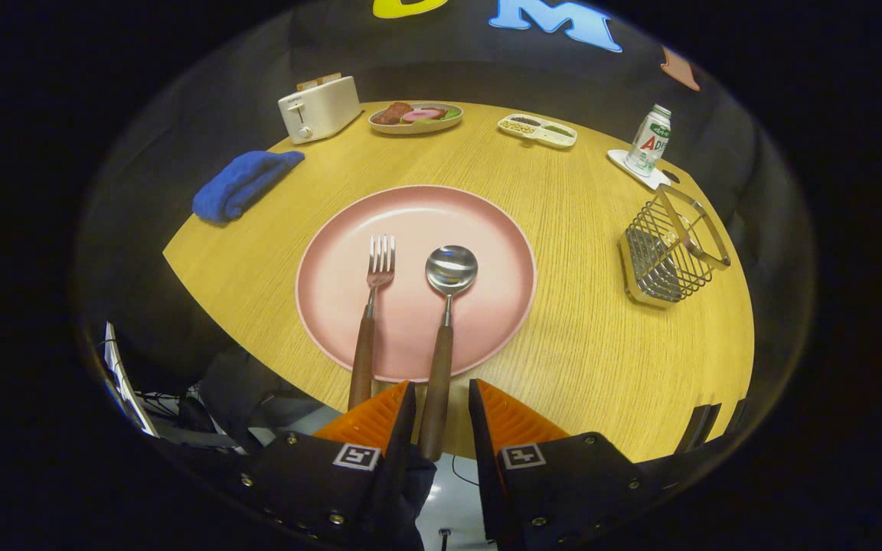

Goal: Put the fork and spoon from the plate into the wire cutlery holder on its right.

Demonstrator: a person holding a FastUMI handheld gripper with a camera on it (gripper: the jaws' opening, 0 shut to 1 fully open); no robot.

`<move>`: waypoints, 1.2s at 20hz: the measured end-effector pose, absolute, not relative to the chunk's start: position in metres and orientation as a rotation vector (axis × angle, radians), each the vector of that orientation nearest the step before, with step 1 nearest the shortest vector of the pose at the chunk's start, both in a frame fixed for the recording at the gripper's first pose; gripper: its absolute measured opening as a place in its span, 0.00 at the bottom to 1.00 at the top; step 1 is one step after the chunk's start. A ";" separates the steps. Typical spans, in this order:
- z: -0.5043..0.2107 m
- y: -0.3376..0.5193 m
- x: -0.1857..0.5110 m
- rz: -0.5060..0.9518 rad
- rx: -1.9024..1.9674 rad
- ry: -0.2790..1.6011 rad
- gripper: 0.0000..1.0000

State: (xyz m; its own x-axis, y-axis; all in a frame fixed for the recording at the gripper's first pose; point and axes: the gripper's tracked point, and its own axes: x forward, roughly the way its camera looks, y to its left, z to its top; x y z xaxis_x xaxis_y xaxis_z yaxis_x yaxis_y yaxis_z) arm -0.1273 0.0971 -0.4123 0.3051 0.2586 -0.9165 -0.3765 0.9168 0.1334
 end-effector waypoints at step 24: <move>-0.398 0.085 -0.108 0.339 0.102 1.243 0.07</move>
State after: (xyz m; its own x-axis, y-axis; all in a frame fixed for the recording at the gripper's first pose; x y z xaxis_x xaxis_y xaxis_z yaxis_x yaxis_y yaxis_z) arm -0.1080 0.0852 -0.3984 0.2798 0.3068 -0.9097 -0.1972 0.9457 0.2583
